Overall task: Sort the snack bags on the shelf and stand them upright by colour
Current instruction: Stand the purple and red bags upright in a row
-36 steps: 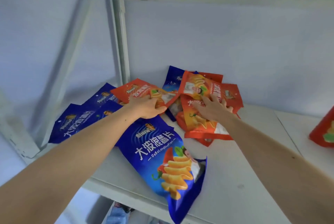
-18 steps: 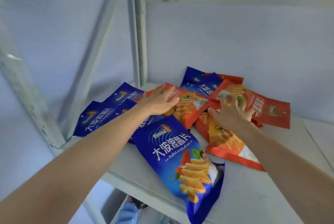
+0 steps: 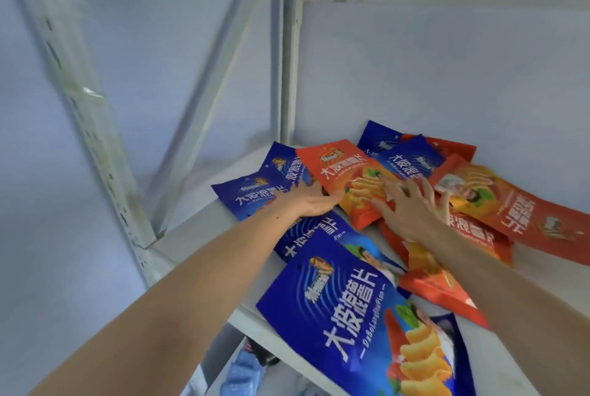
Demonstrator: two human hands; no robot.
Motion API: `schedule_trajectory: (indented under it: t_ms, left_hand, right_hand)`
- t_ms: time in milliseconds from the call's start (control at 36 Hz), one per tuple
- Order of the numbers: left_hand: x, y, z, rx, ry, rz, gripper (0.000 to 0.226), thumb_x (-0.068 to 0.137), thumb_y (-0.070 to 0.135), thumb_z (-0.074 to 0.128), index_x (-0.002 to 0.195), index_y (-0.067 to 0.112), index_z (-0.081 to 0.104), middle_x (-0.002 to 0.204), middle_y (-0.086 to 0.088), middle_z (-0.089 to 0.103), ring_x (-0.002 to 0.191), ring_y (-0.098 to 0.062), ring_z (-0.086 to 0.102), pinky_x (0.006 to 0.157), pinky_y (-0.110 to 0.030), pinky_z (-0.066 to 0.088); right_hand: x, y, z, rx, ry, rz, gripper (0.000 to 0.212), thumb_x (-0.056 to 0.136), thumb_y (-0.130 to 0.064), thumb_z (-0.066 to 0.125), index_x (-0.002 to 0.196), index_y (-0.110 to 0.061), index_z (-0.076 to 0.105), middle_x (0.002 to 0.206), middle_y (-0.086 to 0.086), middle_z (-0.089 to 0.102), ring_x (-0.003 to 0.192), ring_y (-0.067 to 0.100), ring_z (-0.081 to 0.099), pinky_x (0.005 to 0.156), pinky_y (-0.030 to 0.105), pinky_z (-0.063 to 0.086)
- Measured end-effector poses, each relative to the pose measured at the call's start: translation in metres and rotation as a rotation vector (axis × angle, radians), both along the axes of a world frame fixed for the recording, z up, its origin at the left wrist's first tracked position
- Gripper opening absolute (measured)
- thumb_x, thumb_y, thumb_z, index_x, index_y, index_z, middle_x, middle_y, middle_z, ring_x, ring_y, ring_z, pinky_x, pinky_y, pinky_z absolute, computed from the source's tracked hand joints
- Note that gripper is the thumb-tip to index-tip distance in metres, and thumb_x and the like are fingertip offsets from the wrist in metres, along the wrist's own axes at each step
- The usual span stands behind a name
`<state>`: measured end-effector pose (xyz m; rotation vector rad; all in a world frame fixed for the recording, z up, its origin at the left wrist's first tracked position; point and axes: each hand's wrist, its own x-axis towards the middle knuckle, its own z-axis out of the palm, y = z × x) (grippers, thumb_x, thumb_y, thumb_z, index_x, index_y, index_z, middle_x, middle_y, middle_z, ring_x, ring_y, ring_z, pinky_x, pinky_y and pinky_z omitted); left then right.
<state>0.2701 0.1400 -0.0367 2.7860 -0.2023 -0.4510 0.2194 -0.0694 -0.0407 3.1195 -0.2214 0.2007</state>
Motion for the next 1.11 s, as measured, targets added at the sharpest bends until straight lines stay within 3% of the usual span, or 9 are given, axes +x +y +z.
schedule_trajectory:
  t_ms: [56, 139, 333, 472, 556, 639, 833, 972, 1111]
  left_hand:
    - [0.003, -0.01, 0.0, -0.036, -0.027, 0.027, 0.095, 0.082, 0.082, 0.02, 0.155, 0.021, 0.012, 0.161, -0.012, 0.019, 0.145, -0.036, 0.024, 0.115, -0.058, 0.022]
    - [0.014, -0.013, 0.0, -0.007, -0.112, 0.071, 0.092, 0.087, 0.076, 0.022, 0.152, 0.011, 0.024, 0.156, -0.016, 0.029, 0.14, -0.037, 0.034, 0.112, -0.056, 0.03]
    - [0.02, -0.029, 0.025, 0.18, -0.295, 0.11, 0.095, 0.088, 0.078, 0.018, 0.154, 0.01, 0.013, 0.161, -0.019, 0.009, 0.147, -0.039, 0.011, 0.115, -0.064, 0.008]
    - [0.016, -0.073, 0.048, 0.188, -0.349, -0.046, 0.103, 0.078, 0.079, 0.012, 0.154, 0.01, 0.017, 0.16, -0.017, 0.017, 0.146, -0.037, 0.017, 0.115, -0.061, 0.015]
    - [-0.001, -0.111, 0.058, 0.201, -0.381, -0.2, 0.09, 0.084, 0.072, 0.02, 0.148, 0.009, 0.031, 0.155, -0.017, 0.029, 0.143, -0.037, 0.025, 0.114, -0.056, 0.021]
    - [-0.028, -0.154, 0.061, 0.249, -0.395, -0.349, 0.08, 0.091, 0.068, 0.023, 0.149, 0.014, 0.032, 0.16, -0.012, 0.02, 0.147, -0.036, 0.015, 0.114, -0.063, 0.016]
    - [-0.118, -0.253, 0.061, 0.263, -0.457, -0.618, 0.072, 0.094, 0.063, 0.028, 0.144, 0.012, 0.04, 0.156, -0.008, 0.03, 0.145, -0.033, 0.022, 0.113, -0.062, 0.019]
    - [-0.202, -0.314, 0.058, 0.227, -0.527, -0.771, 0.069, 0.097, 0.058, 0.03, 0.144, 0.009, 0.042, 0.154, -0.013, 0.034, 0.142, -0.032, 0.031, 0.113, -0.043, 0.028]
    - [-0.281, -0.369, 0.056, 0.089, -0.425, -0.887, 0.063, 0.098, 0.054, 0.035, 0.147, 0.014, 0.037, 0.151, -0.015, 0.038, 0.139, -0.033, 0.035, 0.109, -0.043, 0.034]
  right_hand:
    - [-0.005, -0.005, 0.003, 0.005, -0.047, -0.02, 0.066, 0.093, -0.071, 0.017, 0.151, -0.041, 0.02, 0.164, 0.003, 0.01, 0.15, 0.031, -0.001, 0.117, 0.062, 0.002]
    - [-0.019, -0.013, 0.008, -0.008, -0.128, -0.03, 0.067, 0.093, -0.07, 0.018, 0.151, -0.038, 0.022, 0.164, 0.003, 0.006, 0.15, 0.034, -0.004, 0.116, 0.062, -0.001]
    - [-0.042, -0.047, 0.003, 0.139, 0.099, -0.119, 0.075, 0.088, -0.078, 0.022, 0.153, -0.043, 0.011, 0.165, 0.0, 0.004, 0.148, 0.041, -0.002, 0.114, 0.067, 0.008]
    - [-0.071, -0.073, 0.019, 0.16, -0.081, -0.026, 0.069, 0.092, -0.07, 0.033, 0.152, -0.039, 0.02, 0.164, -0.001, 0.011, 0.15, 0.032, 0.007, 0.118, 0.058, 0.011]
    - [-0.098, -0.093, 0.028, 0.128, -0.139, 0.0, 0.066, 0.092, -0.067, 0.036, 0.149, -0.033, 0.031, 0.16, -0.002, 0.025, 0.148, 0.028, 0.019, 0.117, 0.051, 0.02]
    - [-0.131, -0.117, 0.032, 0.083, -0.179, -0.033, 0.062, 0.089, -0.066, 0.036, 0.141, -0.033, 0.042, 0.153, -0.005, 0.038, 0.141, 0.025, 0.032, 0.114, 0.046, 0.027]
    - [-0.232, -0.181, 0.029, -0.036, -0.162, -0.213, 0.058, 0.094, -0.055, 0.046, 0.142, -0.023, 0.04, 0.145, 0.002, 0.048, 0.133, 0.029, 0.042, 0.105, 0.043, 0.035]
    - [-0.315, -0.223, 0.027, -0.132, -0.146, -0.268, 0.058, 0.095, -0.054, 0.046, 0.141, -0.02, 0.04, 0.143, 0.003, 0.048, 0.13, 0.028, 0.044, 0.103, 0.044, 0.037]
    - [-0.396, -0.26, 0.025, -0.187, -0.123, -0.295, 0.058, 0.095, -0.055, 0.045, 0.141, -0.021, 0.039, 0.14, 0.002, 0.049, 0.128, 0.026, 0.046, 0.101, 0.045, 0.04]
